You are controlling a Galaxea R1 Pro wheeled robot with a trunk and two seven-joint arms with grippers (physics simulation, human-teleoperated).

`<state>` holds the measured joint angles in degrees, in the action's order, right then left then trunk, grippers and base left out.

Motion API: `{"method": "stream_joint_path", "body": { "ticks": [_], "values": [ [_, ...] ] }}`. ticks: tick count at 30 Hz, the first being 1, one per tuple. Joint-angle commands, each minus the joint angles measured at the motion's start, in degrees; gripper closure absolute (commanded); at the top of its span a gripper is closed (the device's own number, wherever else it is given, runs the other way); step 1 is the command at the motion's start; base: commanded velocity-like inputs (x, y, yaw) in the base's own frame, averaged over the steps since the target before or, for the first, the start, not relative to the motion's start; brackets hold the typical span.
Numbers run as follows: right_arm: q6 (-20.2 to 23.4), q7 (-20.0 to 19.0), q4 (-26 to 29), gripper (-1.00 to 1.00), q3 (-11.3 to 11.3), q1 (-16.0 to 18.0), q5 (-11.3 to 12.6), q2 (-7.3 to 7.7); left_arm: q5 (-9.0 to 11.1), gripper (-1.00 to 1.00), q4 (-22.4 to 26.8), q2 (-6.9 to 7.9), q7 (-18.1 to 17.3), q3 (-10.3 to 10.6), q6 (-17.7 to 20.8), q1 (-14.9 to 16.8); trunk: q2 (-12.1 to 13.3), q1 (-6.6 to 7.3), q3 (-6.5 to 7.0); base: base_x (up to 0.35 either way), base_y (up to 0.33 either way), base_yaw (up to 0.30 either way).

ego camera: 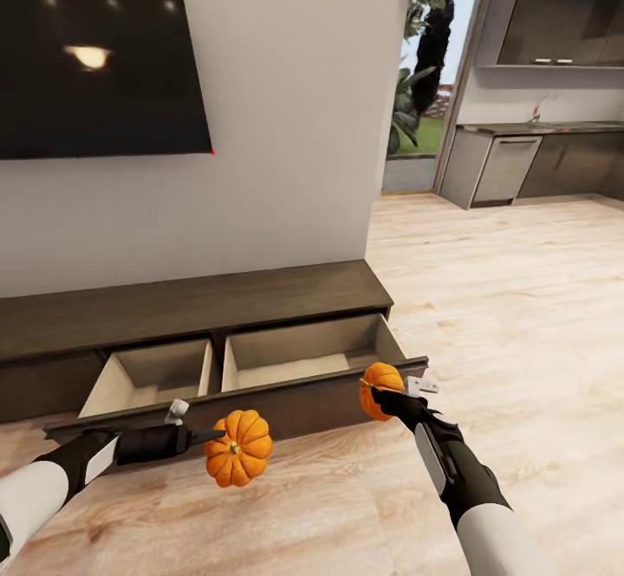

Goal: Place each of the two pumpkins and all three candles from the living room inside a cabinet in the living room (use any cabinet), then make sure every cabinet is closed, and position the cauldron so it is next to a table in the living room.

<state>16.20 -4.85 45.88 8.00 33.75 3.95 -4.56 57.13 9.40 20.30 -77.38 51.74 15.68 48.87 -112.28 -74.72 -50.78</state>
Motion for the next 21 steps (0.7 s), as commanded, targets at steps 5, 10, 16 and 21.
{"method": "stream_joint_path", "body": {
  "ticks": [5,10,16,21],
  "values": [
    [-0.03,0.02,0.0,1.0,0.0,0.0,-0.07,-0.14,0.0,1.0,-0.15,-0.14,0.18,-0.06,-0.02,0.0,0.0,0.0,0.0,0.181,-0.126,0.0],
    [-0.03,0.09,0.01,1.0,0.0,0.0,-0.08,-0.32,0.0,1.0,-0.17,-0.26,0.21,-0.06,-0.02,0.0,0.0,0.0,0.0,0.298,-0.151,0.049],
    [-0.03,0.27,0.0,1.0,0.0,0.0,-0.08,-0.44,0.0,1.0,-0.17,-0.28,0.21,-0.06,0.0,0.0,0.0,0.0,0.0,0.306,-0.139,0.263],
    [-0.03,0.28,0.0,1.0,0.0,0.0,-0.08,-0.44,0.08,1.0,-0.25,-0.26,0.21,-0.06,-0.04,0.0,0.0,0.0,0.0,0.307,-0.09,0.287]
  ]
}}
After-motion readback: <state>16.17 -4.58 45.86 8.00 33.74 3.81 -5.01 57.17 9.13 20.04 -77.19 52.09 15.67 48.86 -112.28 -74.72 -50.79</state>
